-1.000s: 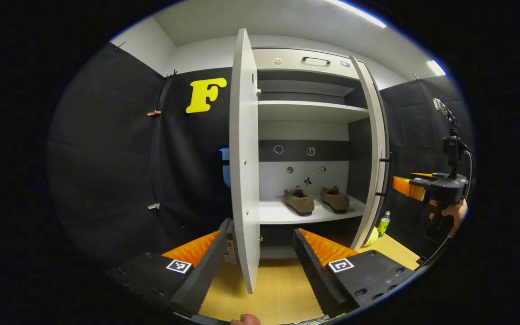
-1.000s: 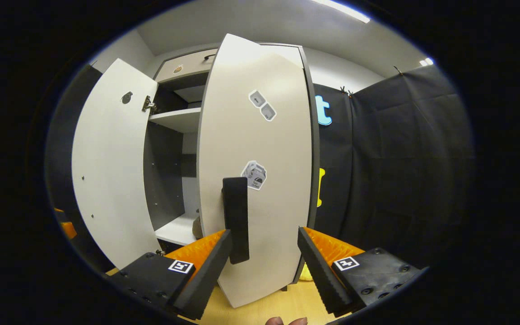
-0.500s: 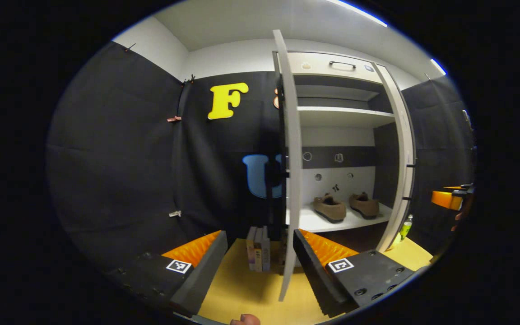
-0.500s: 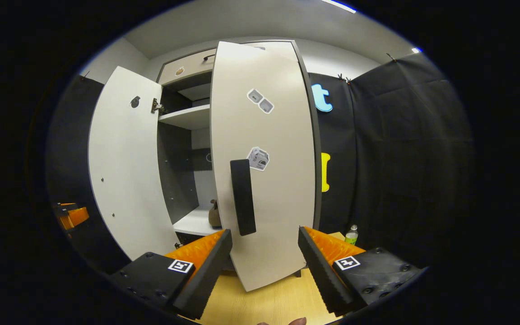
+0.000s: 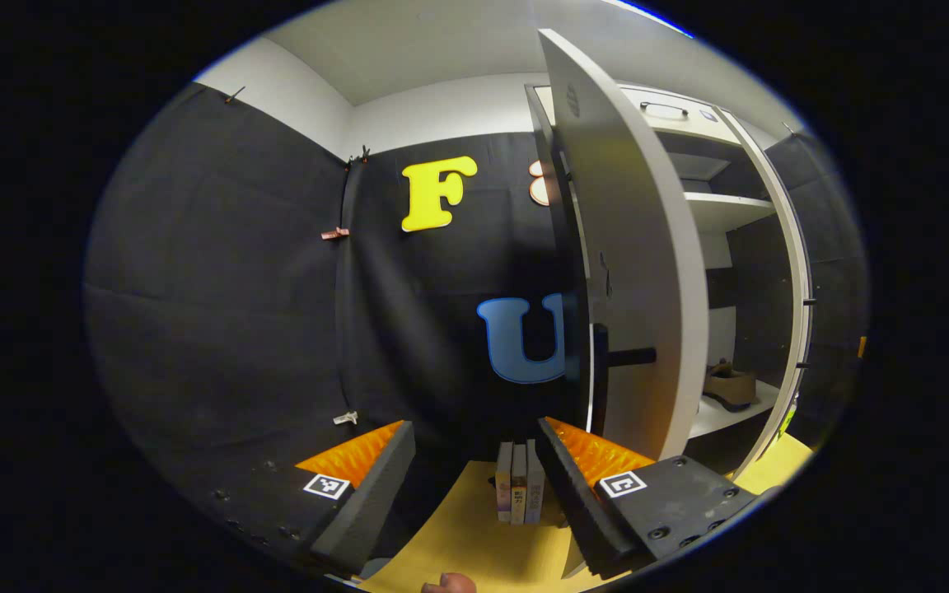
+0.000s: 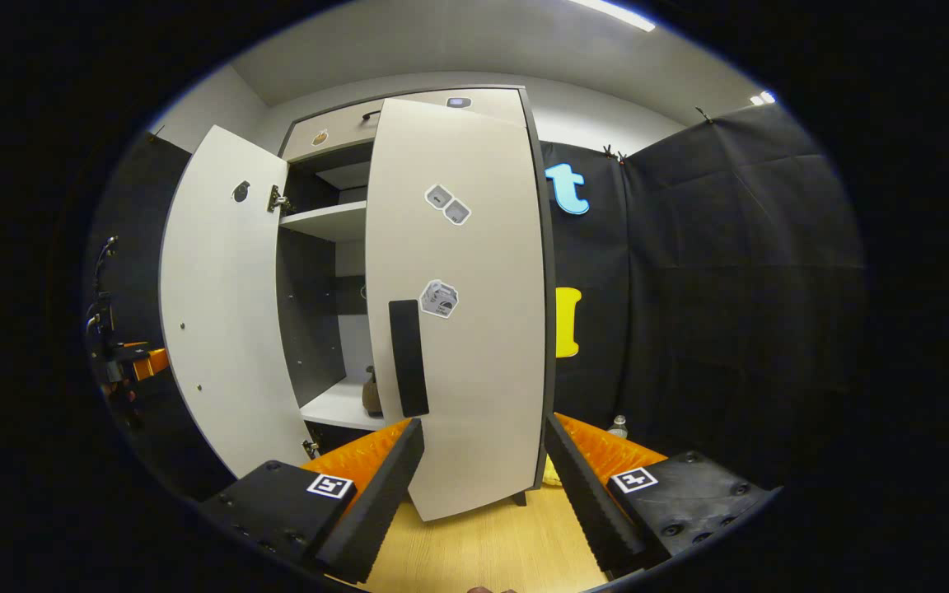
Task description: Grab one shoe with the right hand and put it into the shoe cabinet, grab the other shoe with the left hand and put it into the shoe cabinet; then close the right door with the right hand and the left door with the left hand.
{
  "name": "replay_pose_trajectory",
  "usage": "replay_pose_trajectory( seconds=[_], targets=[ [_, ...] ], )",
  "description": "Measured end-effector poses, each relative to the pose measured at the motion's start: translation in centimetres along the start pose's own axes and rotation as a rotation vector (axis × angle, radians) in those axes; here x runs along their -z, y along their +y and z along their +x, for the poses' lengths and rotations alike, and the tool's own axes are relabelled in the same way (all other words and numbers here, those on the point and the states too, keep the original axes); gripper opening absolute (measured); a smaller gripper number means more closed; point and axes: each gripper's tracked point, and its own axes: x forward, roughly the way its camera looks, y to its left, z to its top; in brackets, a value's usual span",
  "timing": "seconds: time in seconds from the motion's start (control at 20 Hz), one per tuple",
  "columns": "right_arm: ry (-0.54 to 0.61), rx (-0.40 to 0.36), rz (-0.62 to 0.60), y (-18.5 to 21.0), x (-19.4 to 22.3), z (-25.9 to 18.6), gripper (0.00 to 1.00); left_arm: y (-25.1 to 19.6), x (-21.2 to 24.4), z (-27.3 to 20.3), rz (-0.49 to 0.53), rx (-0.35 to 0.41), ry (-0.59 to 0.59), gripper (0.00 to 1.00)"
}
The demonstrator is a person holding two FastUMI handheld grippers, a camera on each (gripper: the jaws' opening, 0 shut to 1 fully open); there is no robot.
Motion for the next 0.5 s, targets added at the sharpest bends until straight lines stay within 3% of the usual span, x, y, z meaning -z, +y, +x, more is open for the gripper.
replay_pose_trajectory(
  seconds=[0.5],
  targets=[
    [0.016,0.009,0.003,-0.5,-0.1,1.0,0.98,-2.8,0.2,-0.6,-0.041,-0.002,0.005,0.89]
  ],
)
